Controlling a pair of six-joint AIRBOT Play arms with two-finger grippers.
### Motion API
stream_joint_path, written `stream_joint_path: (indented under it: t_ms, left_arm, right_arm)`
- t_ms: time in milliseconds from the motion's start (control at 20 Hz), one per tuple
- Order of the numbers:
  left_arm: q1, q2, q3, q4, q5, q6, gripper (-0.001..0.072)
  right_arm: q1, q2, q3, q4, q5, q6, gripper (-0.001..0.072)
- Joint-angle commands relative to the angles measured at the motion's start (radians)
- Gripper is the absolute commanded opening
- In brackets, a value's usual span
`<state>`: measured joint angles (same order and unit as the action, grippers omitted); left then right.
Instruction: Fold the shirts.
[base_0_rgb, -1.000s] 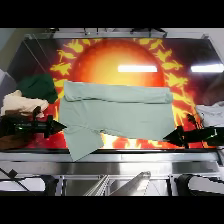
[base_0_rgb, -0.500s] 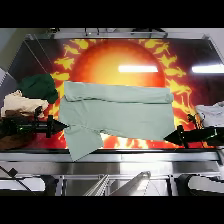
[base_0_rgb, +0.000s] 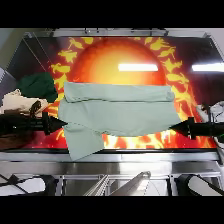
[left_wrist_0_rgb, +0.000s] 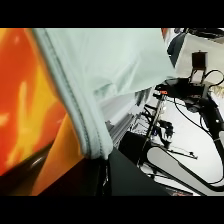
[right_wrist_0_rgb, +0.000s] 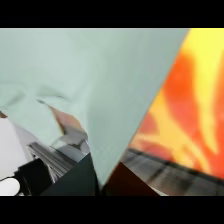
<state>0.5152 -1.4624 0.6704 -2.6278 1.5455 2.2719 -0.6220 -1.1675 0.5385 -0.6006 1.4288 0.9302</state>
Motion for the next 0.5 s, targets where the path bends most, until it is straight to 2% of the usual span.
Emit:
stream_joint_path:
  t_ms: [0,100,250,450]
  left_arm:
    - [0.0,0.14,0.029,-0.056,-0.005,-0.029,0.0024]
    - [0.0,0.128,0.115,-0.062,-0.043,-0.083,0.0023]
    - [0.0,0.0,0.302,-0.063,-0.044,-0.145,0.0023]
    - [-0.071,-0.214,0.542,-0.063,-0.077,-0.209,0.0023]
  right_arm:
    - [0.001,0.089,0.066,0.129,0.004,0.0,0.0019]
    - [0.002,0.045,0.106,0.19,-0.086,-0.013,0.0019]
    - [0.01,-0.116,0.177,0.266,-0.161,-0.071,0.0018]
    - [0.086,-0.357,0.255,0.434,-0.264,-0.206,0.0019]
